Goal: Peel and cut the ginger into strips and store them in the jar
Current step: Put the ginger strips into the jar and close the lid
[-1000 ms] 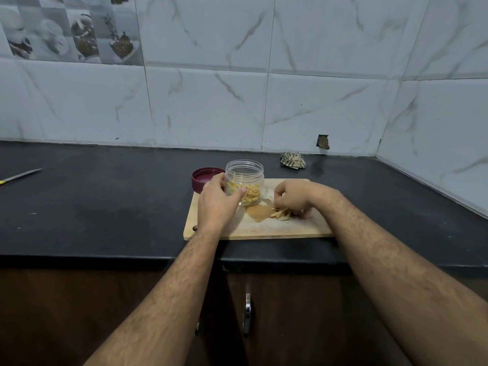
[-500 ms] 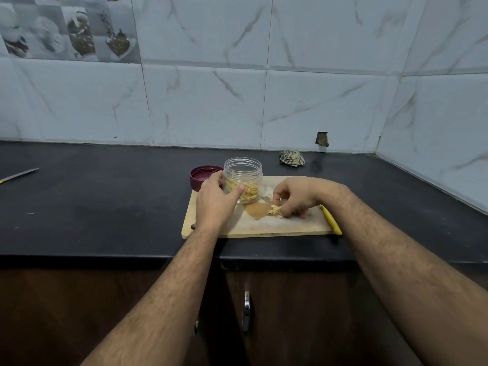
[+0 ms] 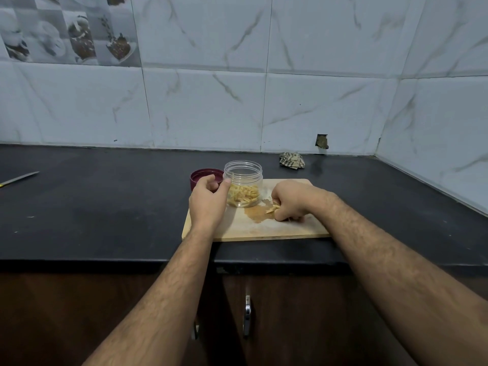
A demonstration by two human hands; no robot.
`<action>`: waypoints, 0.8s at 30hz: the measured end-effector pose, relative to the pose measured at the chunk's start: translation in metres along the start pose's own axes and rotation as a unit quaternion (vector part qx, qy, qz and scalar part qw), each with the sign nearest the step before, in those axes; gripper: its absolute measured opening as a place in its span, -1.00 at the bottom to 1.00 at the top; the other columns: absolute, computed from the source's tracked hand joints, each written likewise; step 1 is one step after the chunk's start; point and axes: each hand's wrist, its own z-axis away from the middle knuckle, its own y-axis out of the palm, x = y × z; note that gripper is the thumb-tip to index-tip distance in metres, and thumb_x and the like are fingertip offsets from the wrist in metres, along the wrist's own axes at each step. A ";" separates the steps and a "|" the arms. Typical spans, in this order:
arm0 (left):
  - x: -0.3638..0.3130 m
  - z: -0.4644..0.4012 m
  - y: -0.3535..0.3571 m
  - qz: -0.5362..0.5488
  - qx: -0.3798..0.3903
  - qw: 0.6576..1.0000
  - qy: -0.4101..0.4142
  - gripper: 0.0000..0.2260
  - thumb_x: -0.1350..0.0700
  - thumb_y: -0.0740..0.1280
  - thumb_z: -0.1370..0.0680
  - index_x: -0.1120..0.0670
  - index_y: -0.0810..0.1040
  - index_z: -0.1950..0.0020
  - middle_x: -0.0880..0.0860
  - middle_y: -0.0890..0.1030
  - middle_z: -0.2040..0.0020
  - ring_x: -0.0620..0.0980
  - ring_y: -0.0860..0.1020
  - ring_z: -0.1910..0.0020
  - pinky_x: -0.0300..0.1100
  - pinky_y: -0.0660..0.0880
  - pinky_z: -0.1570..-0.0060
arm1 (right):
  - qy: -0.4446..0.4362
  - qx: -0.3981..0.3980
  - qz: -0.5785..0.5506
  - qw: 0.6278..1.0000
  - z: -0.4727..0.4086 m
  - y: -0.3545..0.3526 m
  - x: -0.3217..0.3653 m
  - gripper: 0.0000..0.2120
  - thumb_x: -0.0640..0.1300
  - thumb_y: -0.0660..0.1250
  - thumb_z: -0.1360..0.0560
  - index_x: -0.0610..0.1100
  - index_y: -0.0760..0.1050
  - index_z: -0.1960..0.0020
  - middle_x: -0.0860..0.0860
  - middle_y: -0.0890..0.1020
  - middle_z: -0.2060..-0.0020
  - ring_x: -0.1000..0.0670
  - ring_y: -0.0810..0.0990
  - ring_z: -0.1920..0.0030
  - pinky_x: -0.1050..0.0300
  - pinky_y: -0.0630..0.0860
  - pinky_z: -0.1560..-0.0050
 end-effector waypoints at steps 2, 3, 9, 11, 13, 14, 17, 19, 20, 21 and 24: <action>0.000 -0.001 -0.001 0.018 -0.006 1.000 -0.009 -0.57 -0.13 0.38 -0.53 0.07 0.52 -0.31 -0.12 0.60 0.05 -0.04 0.59 -0.08 0.02 0.50 -0.22 | 0.003 -0.005 -0.010 1.000 -0.002 0.001 -0.002 -0.83 -0.21 0.37 -0.44 -0.14 0.41 0.27 -0.04 0.62 0.40 -0.01 0.60 0.44 0.20 0.48 0.48; 0.000 -0.001 -0.001 0.026 -0.008 1.000 -0.011 -0.59 -0.11 0.39 -0.53 0.07 0.52 -0.29 -0.14 0.58 0.09 -0.04 0.60 -0.06 0.02 0.51 -0.21 | 0.008 0.000 -0.028 1.000 -0.002 0.000 -0.003 -0.82 -0.23 0.36 -0.45 -0.15 0.40 0.27 -0.05 0.61 0.41 -0.02 0.60 0.46 0.19 0.49 0.49; 0.005 -0.005 -0.001 0.046 -0.006 0.999 -0.017 -0.64 -0.13 0.39 -0.51 0.02 0.55 -0.22 -0.15 0.59 0.07 -0.01 0.63 -0.03 0.07 0.54 -0.16 | 0.030 0.075 -0.123 0.989 -0.005 -0.012 -0.012 -0.90 -0.35 0.33 -0.49 -0.22 0.44 0.16 -0.17 0.66 0.35 -0.13 0.65 0.35 0.01 0.66 0.27; 0.006 -0.006 0.000 0.052 -0.004 0.999 -0.016 -0.66 -0.14 0.39 -0.50 0.01 0.56 -0.20 -0.14 0.60 0.06 -0.01 0.64 -0.02 0.08 0.55 -0.15 | 0.031 0.089 -0.136 0.986 -0.006 -0.014 -0.012 -0.90 -0.36 0.36 -0.49 -0.24 0.46 0.12 -0.21 0.67 0.30 -0.14 0.66 0.33 -0.02 0.68 0.22; 0.006 -0.006 0.000 0.055 -0.004 0.998 -0.014 -0.67 -0.14 0.38 -0.50 0.00 0.56 -0.18 -0.14 0.61 0.05 -0.01 0.64 -0.02 0.08 0.55 -0.15 | 0.032 0.094 -0.135 0.986 -0.008 -0.015 -0.012 -0.87 -0.36 0.39 -0.49 -0.21 0.44 0.12 -0.21 0.67 0.29 -0.13 0.66 0.34 -0.02 0.68 0.22; 0.007 -0.006 0.001 0.056 -0.003 0.998 -0.014 -0.68 -0.14 0.38 -0.50 -0.01 0.56 -0.17 -0.13 0.62 0.05 -0.01 0.64 -0.02 0.09 0.56 -0.14 | 0.033 0.093 -0.130 0.987 -0.009 -0.015 -0.011 -0.84 -0.36 0.39 -0.49 -0.20 0.42 0.13 -0.21 0.67 0.30 -0.12 0.66 0.35 -0.02 0.67 0.22; 0.007 -0.007 0.001 0.059 -0.005 0.998 -0.014 -0.72 -0.14 0.38 -0.49 -0.04 0.55 -0.12 -0.12 0.62 0.05 -0.01 0.64 0.00 0.10 0.57 -0.12 | 0.035 0.091 -0.110 0.989 -0.010 -0.013 -0.007 -0.77 -0.38 0.36 -0.48 -0.17 0.36 0.22 -0.15 0.64 0.39 -0.08 0.63 0.43 0.05 0.64 0.34; 0.007 -0.007 0.001 0.058 -0.004 0.998 -0.013 -0.75 -0.13 0.39 -0.50 -0.05 0.54 -0.10 -0.12 0.62 0.06 -0.02 0.64 0.01 0.10 0.57 -0.11 | 0.038 0.095 -0.095 0.990 -0.009 -0.012 -0.004 -0.76 -0.37 0.35 -0.48 -0.17 0.34 0.24 -0.10 0.62 0.47 -0.04 0.61 0.49 0.10 0.60 0.41; 0.008 -0.007 0.001 0.058 -0.004 0.998 -0.014 -0.75 -0.13 0.38 -0.50 -0.06 0.54 -0.10 -0.12 0.62 0.06 -0.02 0.65 0.01 0.10 0.58 -0.10 | 0.039 0.097 -0.092 0.990 -0.008 -0.012 -0.003 -0.77 -0.37 0.35 -0.48 -0.17 0.35 0.24 -0.08 0.61 0.49 -0.03 0.59 0.51 0.11 0.58 0.42; 0.008 -0.007 0.002 0.059 -0.004 0.998 -0.014 -0.76 -0.14 0.38 -0.50 -0.06 0.54 -0.09 -0.11 0.62 0.06 -0.03 0.65 0.01 0.11 0.58 -0.10 | 0.038 0.100 -0.092 0.990 -0.008 -0.013 -0.002 -0.77 -0.37 0.35 -0.48 -0.17 0.35 0.23 -0.08 0.60 0.49 -0.03 0.59 0.51 0.11 0.58 0.43; 0.008 -0.008 0.001 0.065 -0.004 0.998 -0.014 -0.74 -0.15 0.38 -0.49 -0.06 0.55 -0.09 -0.11 0.62 0.06 -0.02 0.65 0.01 0.09 0.57 -0.11 | 0.037 0.113 -0.101 0.988 -0.007 -0.014 -0.001 -0.79 -0.36 0.36 -0.47 -0.18 0.36 0.22 -0.11 0.59 0.46 -0.06 0.59 0.48 0.10 0.60 0.42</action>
